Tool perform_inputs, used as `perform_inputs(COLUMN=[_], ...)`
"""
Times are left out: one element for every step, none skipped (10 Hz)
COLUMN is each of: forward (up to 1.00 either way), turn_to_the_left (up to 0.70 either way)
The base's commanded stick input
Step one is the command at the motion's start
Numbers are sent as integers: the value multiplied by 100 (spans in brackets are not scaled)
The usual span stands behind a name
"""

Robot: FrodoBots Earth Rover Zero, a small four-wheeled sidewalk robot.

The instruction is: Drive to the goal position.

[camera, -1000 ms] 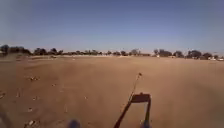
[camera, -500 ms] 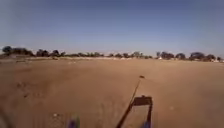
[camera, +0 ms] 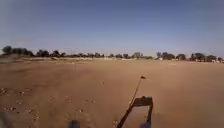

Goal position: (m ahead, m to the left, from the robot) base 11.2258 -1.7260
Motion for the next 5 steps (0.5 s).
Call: perform_inputs(forward=[100,100,100,100,100], turn_to_the_left=[-38,-39,-28,-4,0])
